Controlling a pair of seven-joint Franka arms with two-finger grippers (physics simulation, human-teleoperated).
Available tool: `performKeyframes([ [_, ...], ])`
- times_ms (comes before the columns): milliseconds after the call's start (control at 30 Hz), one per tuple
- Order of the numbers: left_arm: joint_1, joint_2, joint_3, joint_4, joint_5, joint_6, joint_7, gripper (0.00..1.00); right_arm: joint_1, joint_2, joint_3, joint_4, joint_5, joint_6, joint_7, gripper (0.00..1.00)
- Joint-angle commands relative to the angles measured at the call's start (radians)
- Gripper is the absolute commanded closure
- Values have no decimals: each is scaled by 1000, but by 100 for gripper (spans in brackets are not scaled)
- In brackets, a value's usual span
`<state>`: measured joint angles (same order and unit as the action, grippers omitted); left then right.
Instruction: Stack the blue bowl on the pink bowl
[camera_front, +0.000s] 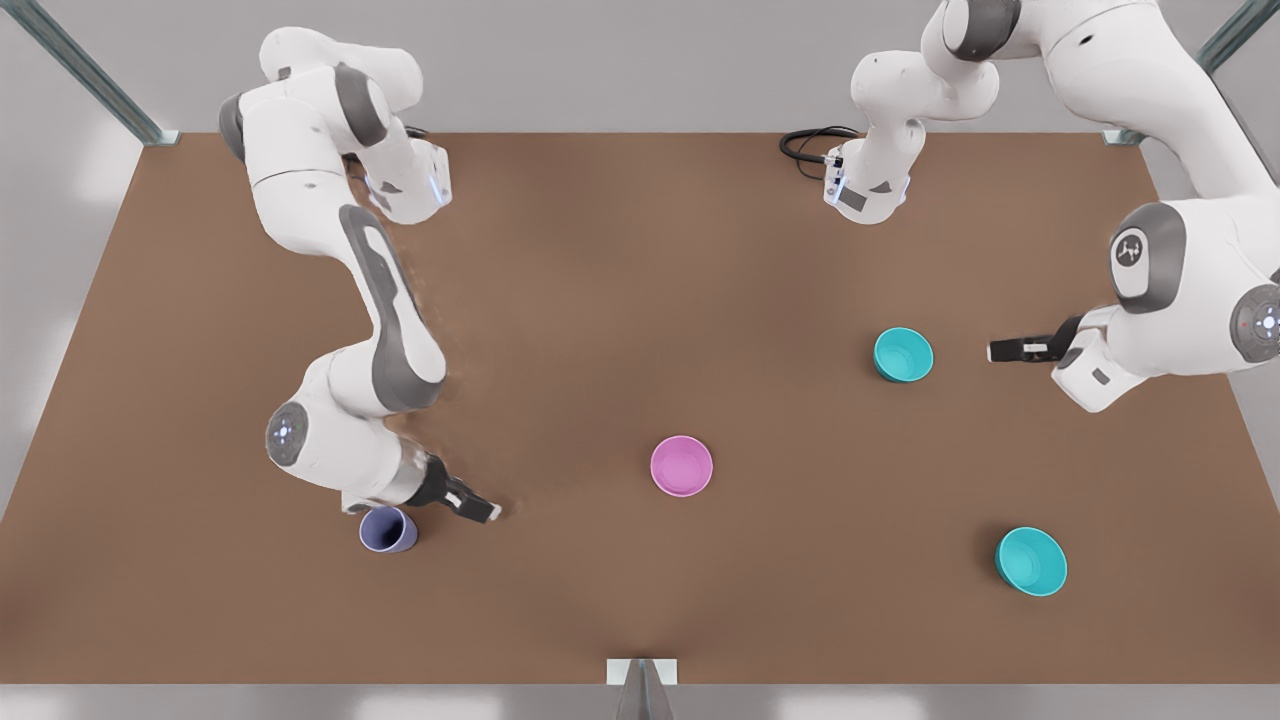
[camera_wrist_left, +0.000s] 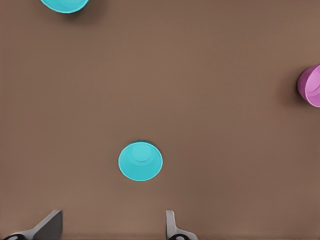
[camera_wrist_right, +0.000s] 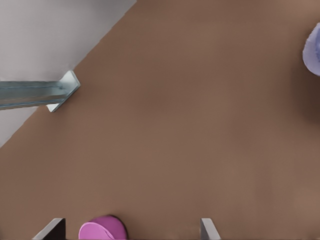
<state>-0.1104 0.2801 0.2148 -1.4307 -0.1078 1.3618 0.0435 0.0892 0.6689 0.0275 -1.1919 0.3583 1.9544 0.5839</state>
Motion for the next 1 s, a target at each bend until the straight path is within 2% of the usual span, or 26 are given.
performKeyframes([
  [0,-2,-8,5,-89,-3,127,-17,0,-138,-57,-136,69,-306,-695,-1112,0],
  [33,0,-67,5,-248,-7,259,-17,0,-123,-122,-260,90,-320,-689,-1393,0],
  [67,-2,-136,5,-481,-44,478,-13,0,-115,-211,-265,83,-367,-689,-1379,0],
  [133,9,-131,5,-608,-67,632,21,0,-14,-354,-288,-12,-384,-718,-1045,0],
  [167,9,-130,5,-683,-67,724,39,0,53,-373,-290,-23,-389,-749,-851,0],
  [200,9,-127,5,-726,-67,790,65,0,55,-399,-288,-40,-387,-752,-788,0],
  [300,35,-96,17,-773,-84,887,133,0,49,-431,-288,-52,-390,-753,-786,0],
  [333,37,-96,20,-838,-170,964,228,0,46,-431,-287,-52,-397,-752,-786,0],
  [600,37,-65,35,-964,-204,1094,406,0,49,-436,-287,-43,-401,-769,-789,0],
  [967,34,-25,34,-994,-207,1083,412,0,50,-434,-284,-51,-400,-775,-788,0],
])
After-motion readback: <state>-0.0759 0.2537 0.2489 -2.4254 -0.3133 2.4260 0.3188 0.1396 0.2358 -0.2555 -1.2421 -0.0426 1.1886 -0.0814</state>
